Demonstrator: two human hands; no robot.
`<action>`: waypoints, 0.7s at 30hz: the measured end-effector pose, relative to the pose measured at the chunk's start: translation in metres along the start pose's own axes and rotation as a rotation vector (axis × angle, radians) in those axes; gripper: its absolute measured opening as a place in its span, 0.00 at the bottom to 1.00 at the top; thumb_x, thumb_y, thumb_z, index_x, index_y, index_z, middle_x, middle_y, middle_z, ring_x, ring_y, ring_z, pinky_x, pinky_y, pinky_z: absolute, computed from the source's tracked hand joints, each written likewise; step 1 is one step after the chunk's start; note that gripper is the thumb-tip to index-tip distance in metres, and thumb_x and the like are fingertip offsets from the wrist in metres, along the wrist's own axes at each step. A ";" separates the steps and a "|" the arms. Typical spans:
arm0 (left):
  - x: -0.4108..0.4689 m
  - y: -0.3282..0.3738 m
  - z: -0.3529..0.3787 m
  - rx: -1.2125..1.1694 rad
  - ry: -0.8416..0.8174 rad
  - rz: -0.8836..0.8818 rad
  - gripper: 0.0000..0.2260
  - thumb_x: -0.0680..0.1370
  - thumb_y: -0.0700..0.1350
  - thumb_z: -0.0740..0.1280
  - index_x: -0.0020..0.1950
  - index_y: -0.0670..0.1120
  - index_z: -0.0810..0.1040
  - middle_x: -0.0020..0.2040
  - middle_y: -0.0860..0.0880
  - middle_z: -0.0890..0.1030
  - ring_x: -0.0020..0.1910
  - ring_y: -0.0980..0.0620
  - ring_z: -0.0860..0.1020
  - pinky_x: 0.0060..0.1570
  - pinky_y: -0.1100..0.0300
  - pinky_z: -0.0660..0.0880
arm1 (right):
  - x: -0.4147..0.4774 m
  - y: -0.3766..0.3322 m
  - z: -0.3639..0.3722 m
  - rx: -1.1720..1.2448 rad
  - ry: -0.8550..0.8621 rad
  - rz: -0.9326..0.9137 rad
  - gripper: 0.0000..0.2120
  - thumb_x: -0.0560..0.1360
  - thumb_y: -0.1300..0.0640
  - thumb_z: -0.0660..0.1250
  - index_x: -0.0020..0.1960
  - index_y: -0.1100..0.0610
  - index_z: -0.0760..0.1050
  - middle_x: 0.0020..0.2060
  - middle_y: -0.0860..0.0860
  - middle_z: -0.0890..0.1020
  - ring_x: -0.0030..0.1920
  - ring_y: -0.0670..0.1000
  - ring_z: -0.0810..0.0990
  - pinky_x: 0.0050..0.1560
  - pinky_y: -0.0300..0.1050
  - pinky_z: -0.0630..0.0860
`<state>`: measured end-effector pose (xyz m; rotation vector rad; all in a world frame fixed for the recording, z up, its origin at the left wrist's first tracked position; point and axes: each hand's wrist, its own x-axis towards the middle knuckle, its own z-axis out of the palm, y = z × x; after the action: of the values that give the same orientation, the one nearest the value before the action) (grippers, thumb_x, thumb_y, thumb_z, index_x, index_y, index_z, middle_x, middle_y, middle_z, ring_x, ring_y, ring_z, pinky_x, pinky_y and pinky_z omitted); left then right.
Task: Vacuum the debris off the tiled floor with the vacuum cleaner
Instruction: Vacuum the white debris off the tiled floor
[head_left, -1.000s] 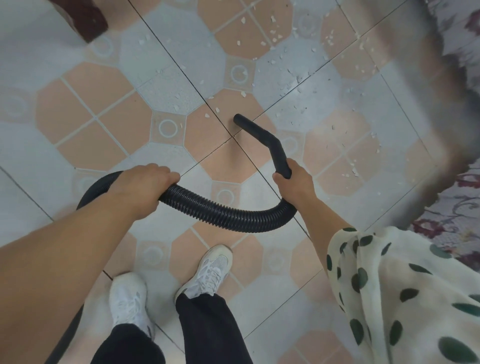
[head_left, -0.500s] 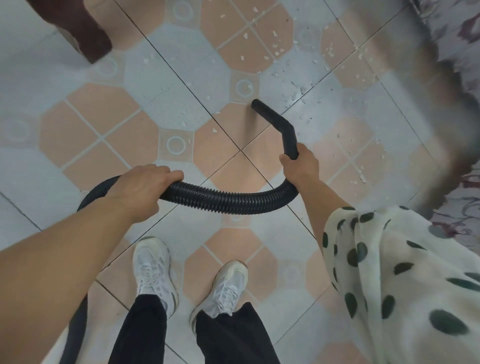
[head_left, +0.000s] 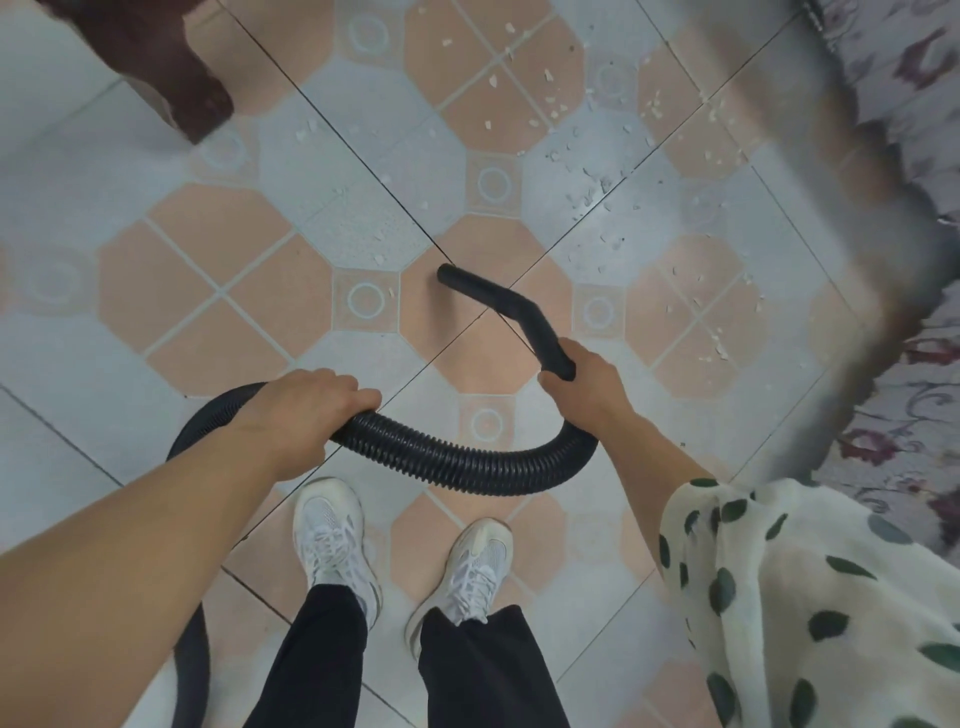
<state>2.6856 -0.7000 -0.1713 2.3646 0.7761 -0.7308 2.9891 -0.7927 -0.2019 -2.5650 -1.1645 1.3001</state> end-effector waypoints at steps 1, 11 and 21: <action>-0.002 -0.003 0.000 0.000 0.000 -0.005 0.20 0.71 0.32 0.60 0.55 0.55 0.66 0.42 0.55 0.66 0.44 0.52 0.68 0.41 0.59 0.65 | 0.001 -0.003 0.002 0.006 0.010 0.000 0.11 0.78 0.55 0.64 0.59 0.54 0.72 0.42 0.51 0.79 0.37 0.48 0.76 0.32 0.40 0.68; -0.003 -0.039 -0.008 -0.055 0.057 -0.133 0.21 0.71 0.31 0.60 0.55 0.54 0.67 0.44 0.54 0.68 0.45 0.51 0.68 0.38 0.58 0.63 | 0.052 -0.056 0.006 0.009 0.114 -0.047 0.13 0.77 0.54 0.64 0.61 0.55 0.73 0.45 0.53 0.79 0.43 0.54 0.77 0.43 0.44 0.72; -0.010 -0.068 -0.008 -0.097 0.106 -0.191 0.21 0.71 0.30 0.60 0.55 0.54 0.68 0.43 0.55 0.67 0.46 0.52 0.69 0.37 0.60 0.62 | 0.079 -0.093 0.016 -0.045 0.118 -0.115 0.09 0.77 0.53 0.64 0.55 0.55 0.71 0.44 0.52 0.79 0.42 0.54 0.78 0.42 0.45 0.74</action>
<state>2.6363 -0.6521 -0.1810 2.2775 1.0701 -0.6321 2.9510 -0.6797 -0.2334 -2.5237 -1.3099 1.0958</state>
